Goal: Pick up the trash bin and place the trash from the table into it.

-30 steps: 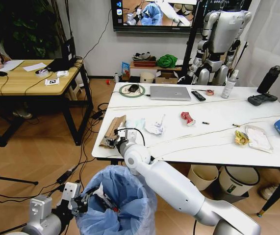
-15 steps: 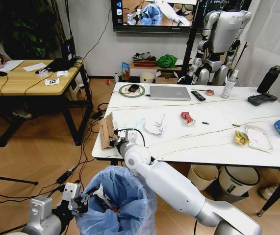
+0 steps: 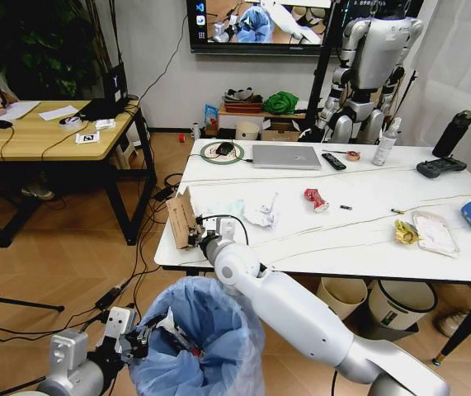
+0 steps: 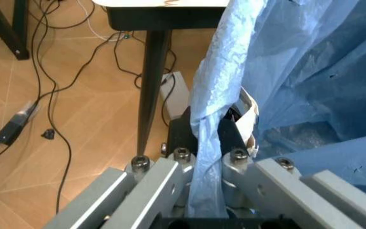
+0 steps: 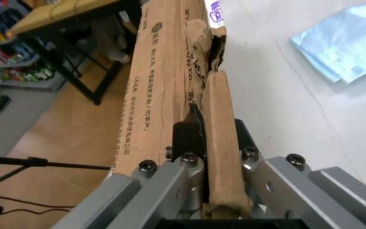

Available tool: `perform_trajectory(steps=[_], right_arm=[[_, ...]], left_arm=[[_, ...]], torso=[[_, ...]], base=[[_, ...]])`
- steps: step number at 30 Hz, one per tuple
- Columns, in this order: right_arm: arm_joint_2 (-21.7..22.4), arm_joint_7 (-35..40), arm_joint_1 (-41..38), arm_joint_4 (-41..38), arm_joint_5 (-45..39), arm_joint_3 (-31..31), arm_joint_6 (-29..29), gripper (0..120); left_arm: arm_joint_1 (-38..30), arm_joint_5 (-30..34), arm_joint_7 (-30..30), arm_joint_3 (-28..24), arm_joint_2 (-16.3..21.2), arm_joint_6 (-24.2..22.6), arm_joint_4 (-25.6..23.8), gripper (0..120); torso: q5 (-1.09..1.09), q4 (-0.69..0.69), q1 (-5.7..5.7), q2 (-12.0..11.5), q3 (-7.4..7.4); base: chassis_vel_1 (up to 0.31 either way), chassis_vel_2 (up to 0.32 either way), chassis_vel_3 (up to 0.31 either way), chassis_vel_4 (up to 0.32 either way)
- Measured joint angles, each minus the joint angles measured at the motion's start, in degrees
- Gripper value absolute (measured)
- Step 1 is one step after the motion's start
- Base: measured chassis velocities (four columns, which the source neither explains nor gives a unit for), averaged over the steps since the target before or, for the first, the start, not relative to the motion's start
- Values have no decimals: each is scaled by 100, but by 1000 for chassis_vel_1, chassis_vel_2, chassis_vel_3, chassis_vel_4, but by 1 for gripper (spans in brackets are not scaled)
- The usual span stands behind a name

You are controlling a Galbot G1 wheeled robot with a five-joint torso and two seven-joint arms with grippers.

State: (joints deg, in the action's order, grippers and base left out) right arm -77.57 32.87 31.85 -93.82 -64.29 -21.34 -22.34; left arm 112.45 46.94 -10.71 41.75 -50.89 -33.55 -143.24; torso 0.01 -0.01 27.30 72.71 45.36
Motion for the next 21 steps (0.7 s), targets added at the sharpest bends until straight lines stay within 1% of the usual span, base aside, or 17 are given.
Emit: perform_trajectory(steps=[2, 3, 4, 8, 9, 11, 13, 14, 17, 19, 21], right_arm=[[199, -183, 38, -305, -34, 37, 107, 0], [199, -183, 38, -305, -34, 37, 107, 0], [340, -374, 59, -476, -1, 43, 256, 0], [1275, -1144, 113, -1207, 55, -7, 925, 0], [1275, -1144, 113, -1207, 55, -7, 925, 0], [1747, -1618, 180, -1563, -15, 27, 1246, 0], [1962, -1884, 239, -1793, -62, 91, 1403, 0], [1962, -1884, 239, -1793, -62, 91, 1403, 0], [2266, -2319, 392, -2234, -88, 194, 1658, 0], [2402, -2575, 463, -2421, -35, 196, 1818, 0], [2461, -2673, 493, -2498, 36, 185, 1899, 0]], left_arm=[[-6, 15, -4, -2, 1, 0, 0, 0], [-6, 15, -4, -2, 1, 0, 0, 0], [-6, 24, -7, -4, 0, 0, 0, 0], [33, 69, -18, 41, 16, 0, 0, 0], [33, 69, -18, 41, 16, 0, 0, 0], [46, 74, -20, 59, 14, -2, 0, 0], [62, 71, -21, 60, 2, -5, 0, 0], [62, 71, -21, 60, 2, -5, 0, 0], [97, 37, -22, 61, -27, -6, 0, 0], [108, 18, -22, 55, -41, -6, 0, 0], [109, 13, -23, 45, -53, -8, 0, 0]], torso=[[0, 0, 0, 0, 0], [0, 0, 0, 0, 0], [1, 0, 0, 0, 0], [1, 0, 0, 0, 0], [1, 0, 0, 0, 0], [2, -3, 0, 0, 0], [1, -3, 0, 0, 0], [1, -3, 0, 0, 0], [1, 0, 0, 0, -1], [0, 1, 0, 0, 0], [0, 0, 0, 0, -1]], base=[[0, 0, 0, 0], [0, 0, 0, 0], [0, 0, 0, 0], [0, 0, 0, 0], [0, 0, 0, 0], [0, 0, 0, 0], [0, 0, 0, 0], [0, 0, 0, 0], [0, 0, 0, 0], [0, 0, 0, 0], [0, 0, 0, 0]])
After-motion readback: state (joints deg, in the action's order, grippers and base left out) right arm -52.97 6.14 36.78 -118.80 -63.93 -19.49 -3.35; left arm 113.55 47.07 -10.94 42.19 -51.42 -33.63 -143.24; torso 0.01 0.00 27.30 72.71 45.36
